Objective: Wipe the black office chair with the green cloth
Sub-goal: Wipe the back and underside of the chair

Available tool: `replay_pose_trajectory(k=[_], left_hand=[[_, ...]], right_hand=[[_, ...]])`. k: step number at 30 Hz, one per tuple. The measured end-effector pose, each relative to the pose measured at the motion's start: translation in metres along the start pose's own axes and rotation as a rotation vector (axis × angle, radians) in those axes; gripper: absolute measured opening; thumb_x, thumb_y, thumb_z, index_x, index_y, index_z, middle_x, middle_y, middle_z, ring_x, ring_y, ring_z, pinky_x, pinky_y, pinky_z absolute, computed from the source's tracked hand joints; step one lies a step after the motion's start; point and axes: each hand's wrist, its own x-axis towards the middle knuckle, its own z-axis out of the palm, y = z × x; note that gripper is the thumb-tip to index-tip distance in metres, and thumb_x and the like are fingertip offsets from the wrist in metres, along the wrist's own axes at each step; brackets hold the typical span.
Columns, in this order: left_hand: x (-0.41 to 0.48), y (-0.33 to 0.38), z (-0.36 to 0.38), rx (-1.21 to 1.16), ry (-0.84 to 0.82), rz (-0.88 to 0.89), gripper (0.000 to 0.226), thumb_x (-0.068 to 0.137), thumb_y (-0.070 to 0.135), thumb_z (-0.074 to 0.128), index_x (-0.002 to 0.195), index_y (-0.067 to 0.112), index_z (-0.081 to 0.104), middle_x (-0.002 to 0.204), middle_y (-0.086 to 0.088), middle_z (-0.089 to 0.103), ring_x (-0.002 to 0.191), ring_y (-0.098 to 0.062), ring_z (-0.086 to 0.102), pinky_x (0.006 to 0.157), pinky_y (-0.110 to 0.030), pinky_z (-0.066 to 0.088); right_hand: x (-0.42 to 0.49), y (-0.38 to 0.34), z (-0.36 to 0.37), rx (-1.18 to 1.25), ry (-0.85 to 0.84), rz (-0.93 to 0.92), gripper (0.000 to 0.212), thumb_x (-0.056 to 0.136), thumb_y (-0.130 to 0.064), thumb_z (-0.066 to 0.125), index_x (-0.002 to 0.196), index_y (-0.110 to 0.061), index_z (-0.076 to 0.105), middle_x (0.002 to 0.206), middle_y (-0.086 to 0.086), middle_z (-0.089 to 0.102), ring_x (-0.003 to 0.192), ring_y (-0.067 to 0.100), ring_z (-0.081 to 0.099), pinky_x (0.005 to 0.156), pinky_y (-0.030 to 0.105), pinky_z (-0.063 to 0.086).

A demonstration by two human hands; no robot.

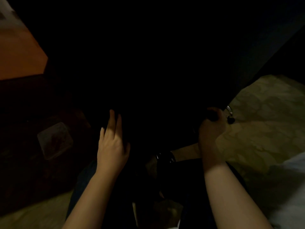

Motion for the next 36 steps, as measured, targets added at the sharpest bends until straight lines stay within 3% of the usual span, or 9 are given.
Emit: replay_pose_trajectory(k=[7,12,14,16,20,23,26,31,36], left_hand=[[0.001,0.005,0.0,-0.053,0.039,-0.022,0.098,0.083,0.014,0.072,0.157,0.019,0.008,0.164,0.0,-0.008,0.149,-0.029,0.012,0.119,-0.054,0.017],[0.001,0.004,0.001,-0.065,0.088,-0.036,0.091,0.082,0.013,0.071,0.156,0.014,0.018,0.164,-0.006,0.001,0.142,-0.037,0.027,0.109,-0.06,0.033],[0.0,0.004,0.001,-0.06,0.112,-0.033,0.089,0.082,0.013,0.071,0.155,0.012,0.02,0.164,-0.008,0.004,0.138,-0.04,0.034,0.104,-0.059,0.038],[0.001,0.004,0.002,-0.041,0.135,-0.005,0.084,0.082,0.008,0.07,0.153,0.007,0.026,0.162,-0.013,0.011,0.134,-0.043,0.037,0.101,-0.06,0.04],[0.0,0.003,0.003,0.007,0.146,0.114,0.07,0.082,0.007,0.06,0.147,0.0,0.035,0.158,-0.019,0.022,0.139,-0.04,0.032,0.102,-0.06,0.04],[0.001,0.004,0.004,0.021,0.128,0.135,0.07,0.077,0.004,0.058,0.144,-0.003,0.039,0.154,-0.022,0.028,0.135,-0.037,0.032,0.099,-0.063,0.042],[0.004,0.002,0.003,0.036,0.114,0.136,0.068,0.077,0.005,0.058,0.142,-0.006,0.041,0.153,-0.025,0.03,0.137,-0.036,0.031,0.099,-0.064,0.041],[0.007,0.007,0.004,0.022,0.078,0.108,0.072,0.079,0.011,0.06,0.145,-0.005,0.037,0.156,-0.025,0.024,0.144,-0.031,0.023,0.107,-0.059,0.036],[0.012,0.01,0.008,0.023,0.003,0.049,0.087,0.083,0.013,0.07,0.152,-0.002,0.019,0.16,-0.022,0.007,0.147,-0.031,0.01,0.114,-0.059,0.025]], right_hand=[[-0.027,-0.015,0.014,-0.028,-0.005,-0.17,0.029,0.068,0.01,0.05,0.088,-0.001,0.068,0.101,0.023,0.062,0.097,0.025,0.059,0.08,0.005,0.037],[-0.068,-0.034,0.035,-0.044,-0.075,-0.296,0.034,0.069,0.02,0.054,0.087,-0.003,0.072,0.106,0.022,0.061,0.103,0.021,0.056,0.089,0.011,0.04],[-0.084,-0.036,0.044,-0.076,-0.126,-0.404,0.037,0.067,0.022,0.054,0.085,-0.004,0.074,0.102,0.019,0.063,0.1,0.024,0.055,0.089,0.021,0.044],[-0.097,-0.036,0.054,-0.083,-0.171,-0.518,0.035,0.068,0.016,0.053,0.082,-0.007,0.076,0.099,0.011,0.063,0.097,0.024,0.053,0.086,0.033,0.045],[-0.116,-0.026,0.063,-0.166,-0.474,-0.74,0.031,0.076,-0.011,0.049,0.087,-0.016,0.077,0.097,0.007,0.068,0.091,0.029,0.06,0.082,0.033,0.048],[-0.129,-0.014,0.069,-0.255,-0.691,-0.809,0.028,0.075,-0.021,0.052,0.089,-0.017,0.076,0.097,0.004,0.068,0.096,0.023,0.057,0.079,0.032,0.05],[-0.13,-0.013,0.073,-0.245,-0.625,-0.802,0.024,0.076,-0.019,0.055,0.089,-0.017,0.075,0.098,0.003,0.068,0.098,0.02,0.049,0.082,0.028,0.047],[-0.098,-0.026,0.051,-0.157,-0.347,-0.8,0.028,0.082,-0.011,0.05,0.085,-0.013,0.078,0.095,0.01,0.068,0.097,0.024,0.05,0.088,0.022,0.04],[-0.056,-0.022,0.019,-0.111,-0.114,-0.618,0.039,0.064,0.021,0.057,0.081,-0.008,0.076,0.097,0.006,0.063,0.097,0.024,0.054,0.093,0.02,0.041]])
